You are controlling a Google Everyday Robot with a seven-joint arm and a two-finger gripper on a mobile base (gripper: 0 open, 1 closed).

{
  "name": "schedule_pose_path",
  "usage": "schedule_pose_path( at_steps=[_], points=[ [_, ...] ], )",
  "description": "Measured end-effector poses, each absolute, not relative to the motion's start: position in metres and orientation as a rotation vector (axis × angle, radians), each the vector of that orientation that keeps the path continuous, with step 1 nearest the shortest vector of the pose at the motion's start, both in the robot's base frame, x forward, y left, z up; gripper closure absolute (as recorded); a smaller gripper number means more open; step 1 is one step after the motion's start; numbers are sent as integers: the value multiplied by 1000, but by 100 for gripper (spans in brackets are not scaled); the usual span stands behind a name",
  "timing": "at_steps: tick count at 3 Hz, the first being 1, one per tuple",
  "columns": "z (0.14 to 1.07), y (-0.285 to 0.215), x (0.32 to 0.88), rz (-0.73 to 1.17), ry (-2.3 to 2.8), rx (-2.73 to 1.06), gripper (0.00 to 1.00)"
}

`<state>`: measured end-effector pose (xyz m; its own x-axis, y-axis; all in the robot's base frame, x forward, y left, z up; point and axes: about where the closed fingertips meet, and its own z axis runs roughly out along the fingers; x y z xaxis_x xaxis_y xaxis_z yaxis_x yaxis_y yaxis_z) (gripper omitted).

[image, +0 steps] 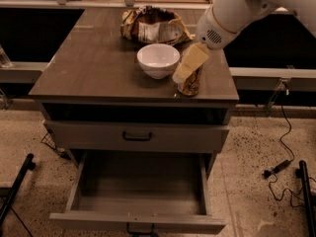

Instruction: Place orange can into middle drawer

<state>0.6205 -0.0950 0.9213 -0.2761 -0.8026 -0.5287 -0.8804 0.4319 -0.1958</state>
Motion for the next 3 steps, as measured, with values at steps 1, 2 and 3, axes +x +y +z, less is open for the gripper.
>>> schedule_pose_path(
  at_steps=[1, 2, 3],
  points=[
    [916, -100, 637, 179, 2156, -1403, 33],
    [910, -130, 638, 150, 2201, -1387, 56],
    [916, -156, 618, 199, 2172, -1379, 88]
  ],
)
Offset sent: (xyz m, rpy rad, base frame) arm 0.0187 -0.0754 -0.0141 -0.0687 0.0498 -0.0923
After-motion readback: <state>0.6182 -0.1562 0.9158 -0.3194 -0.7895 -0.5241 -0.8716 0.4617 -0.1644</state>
